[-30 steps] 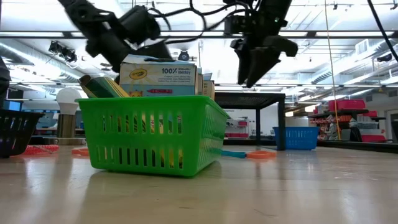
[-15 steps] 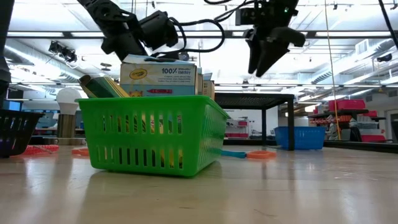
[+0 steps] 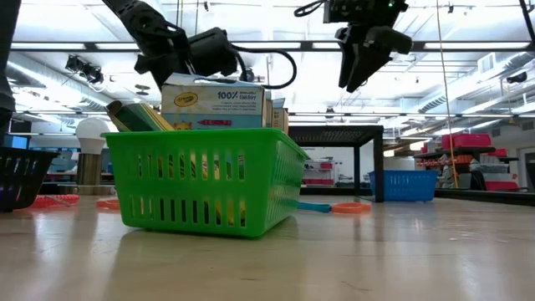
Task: Pick & Place Office Desk Supplies
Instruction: Put the blue spring keychain into the black bin
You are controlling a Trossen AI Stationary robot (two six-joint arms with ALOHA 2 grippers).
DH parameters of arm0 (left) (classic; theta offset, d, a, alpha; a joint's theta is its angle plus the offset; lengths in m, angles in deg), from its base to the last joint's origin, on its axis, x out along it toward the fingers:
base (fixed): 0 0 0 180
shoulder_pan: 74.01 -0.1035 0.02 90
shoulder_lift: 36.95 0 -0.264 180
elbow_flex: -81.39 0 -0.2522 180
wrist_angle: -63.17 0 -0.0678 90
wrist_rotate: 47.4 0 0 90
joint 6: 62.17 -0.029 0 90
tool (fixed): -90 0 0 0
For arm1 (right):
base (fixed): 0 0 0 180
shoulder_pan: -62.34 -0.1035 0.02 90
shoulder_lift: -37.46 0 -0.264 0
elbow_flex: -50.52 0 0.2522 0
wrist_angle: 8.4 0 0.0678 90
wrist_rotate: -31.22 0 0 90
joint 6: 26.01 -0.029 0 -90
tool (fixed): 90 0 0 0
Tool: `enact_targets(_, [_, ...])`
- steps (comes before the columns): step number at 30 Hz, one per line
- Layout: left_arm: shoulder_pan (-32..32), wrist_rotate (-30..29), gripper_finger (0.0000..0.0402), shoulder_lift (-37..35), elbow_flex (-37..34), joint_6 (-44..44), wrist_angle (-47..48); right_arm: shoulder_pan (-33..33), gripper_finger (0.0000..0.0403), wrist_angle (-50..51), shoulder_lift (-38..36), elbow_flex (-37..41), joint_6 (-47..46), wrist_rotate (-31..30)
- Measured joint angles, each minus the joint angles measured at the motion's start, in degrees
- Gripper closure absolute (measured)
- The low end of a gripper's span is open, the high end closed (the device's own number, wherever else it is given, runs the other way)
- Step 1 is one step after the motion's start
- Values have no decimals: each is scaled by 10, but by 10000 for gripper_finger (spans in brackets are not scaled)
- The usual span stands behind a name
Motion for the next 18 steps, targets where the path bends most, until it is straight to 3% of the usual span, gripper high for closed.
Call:
enact_targets(5, [-3, 86, 180, -10, 1, -2, -7, -1, 190, 4, 0, 0, -3, -2])
enact_targets(14, [64, 134, 180, -17, -1, -6, -11, -4, 190, 3, 0, 0, -5, -4])
enact_targets(18, [65, 105, 180, -11, -1, -10, -25, -4, 190, 2, 0, 0, -5, -4])
